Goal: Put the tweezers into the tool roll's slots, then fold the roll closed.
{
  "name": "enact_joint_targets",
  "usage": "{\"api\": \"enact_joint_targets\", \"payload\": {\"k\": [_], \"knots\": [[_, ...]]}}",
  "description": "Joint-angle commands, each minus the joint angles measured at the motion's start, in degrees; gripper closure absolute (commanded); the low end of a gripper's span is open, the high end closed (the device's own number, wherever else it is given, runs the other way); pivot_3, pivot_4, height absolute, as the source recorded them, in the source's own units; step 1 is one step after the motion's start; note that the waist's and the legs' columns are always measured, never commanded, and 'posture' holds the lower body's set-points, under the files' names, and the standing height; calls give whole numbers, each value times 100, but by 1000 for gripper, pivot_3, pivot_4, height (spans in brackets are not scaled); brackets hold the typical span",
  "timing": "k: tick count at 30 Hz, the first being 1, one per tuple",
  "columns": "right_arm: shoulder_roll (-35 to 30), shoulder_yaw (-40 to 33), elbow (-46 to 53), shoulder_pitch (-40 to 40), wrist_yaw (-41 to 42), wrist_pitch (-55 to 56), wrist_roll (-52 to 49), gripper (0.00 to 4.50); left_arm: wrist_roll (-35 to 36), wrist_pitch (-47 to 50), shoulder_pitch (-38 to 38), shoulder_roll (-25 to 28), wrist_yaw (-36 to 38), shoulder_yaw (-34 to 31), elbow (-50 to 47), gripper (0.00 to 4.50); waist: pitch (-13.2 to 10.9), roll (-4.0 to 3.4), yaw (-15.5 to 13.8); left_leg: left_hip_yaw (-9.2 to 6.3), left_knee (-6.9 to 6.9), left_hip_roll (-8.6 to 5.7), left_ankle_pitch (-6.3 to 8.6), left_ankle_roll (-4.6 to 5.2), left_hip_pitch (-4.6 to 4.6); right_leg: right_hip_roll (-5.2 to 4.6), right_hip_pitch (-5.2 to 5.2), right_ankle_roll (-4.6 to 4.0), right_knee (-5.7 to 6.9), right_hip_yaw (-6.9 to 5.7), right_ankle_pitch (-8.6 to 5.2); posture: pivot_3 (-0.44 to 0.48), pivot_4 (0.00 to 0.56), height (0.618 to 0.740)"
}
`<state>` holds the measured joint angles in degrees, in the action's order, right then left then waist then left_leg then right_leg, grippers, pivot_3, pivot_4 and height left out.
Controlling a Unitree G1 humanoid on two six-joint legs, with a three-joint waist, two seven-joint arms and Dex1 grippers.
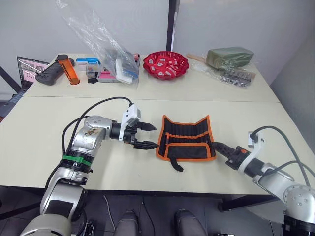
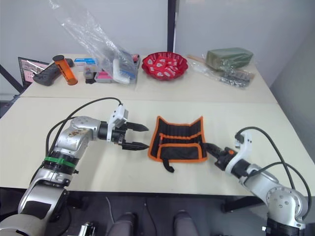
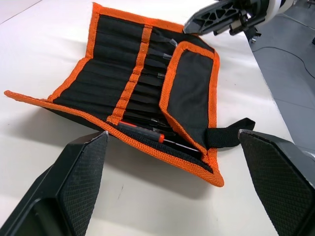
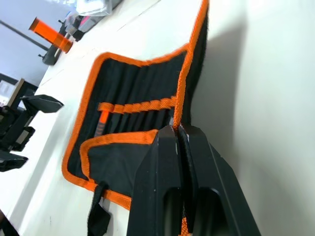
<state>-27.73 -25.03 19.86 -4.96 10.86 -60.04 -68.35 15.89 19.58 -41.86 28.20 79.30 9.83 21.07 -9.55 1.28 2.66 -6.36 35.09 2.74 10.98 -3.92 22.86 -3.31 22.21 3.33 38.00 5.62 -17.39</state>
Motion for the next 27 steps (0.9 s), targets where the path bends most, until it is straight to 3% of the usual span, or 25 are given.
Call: {"api": "enact_joint_targets", "payload": {"k": [1, 12, 27], "knots": [[-120, 130, 280, -269, -215, -112, -226, 4472, 69, -75, 6, 51, -42, -108, -223, 0, 0, 0, 1, 0, 1, 0, 0, 0, 0, 0, 0, 0, 0, 0, 0, 0, 150, 735], [-172, 920, 355, -786, -730, -411, -95, 4472, 108, 11, 173, 48, -185, -114, -474, 0, 0, 0, -7, 0, 2, 0, 0, 0, 3, 0, 0, 0, -2, 0, 0, 0, 150, 735], [651, 1558, -141, -940, -1039, -188, 517, 4472, 95, 8, 187, -24, -245, -60, -519, 0, 0, 0, -4, 0, 1, 0, 0, 0, 0, 0, 0, 0, -1, -1, 0, 0, 150, 735]]}}
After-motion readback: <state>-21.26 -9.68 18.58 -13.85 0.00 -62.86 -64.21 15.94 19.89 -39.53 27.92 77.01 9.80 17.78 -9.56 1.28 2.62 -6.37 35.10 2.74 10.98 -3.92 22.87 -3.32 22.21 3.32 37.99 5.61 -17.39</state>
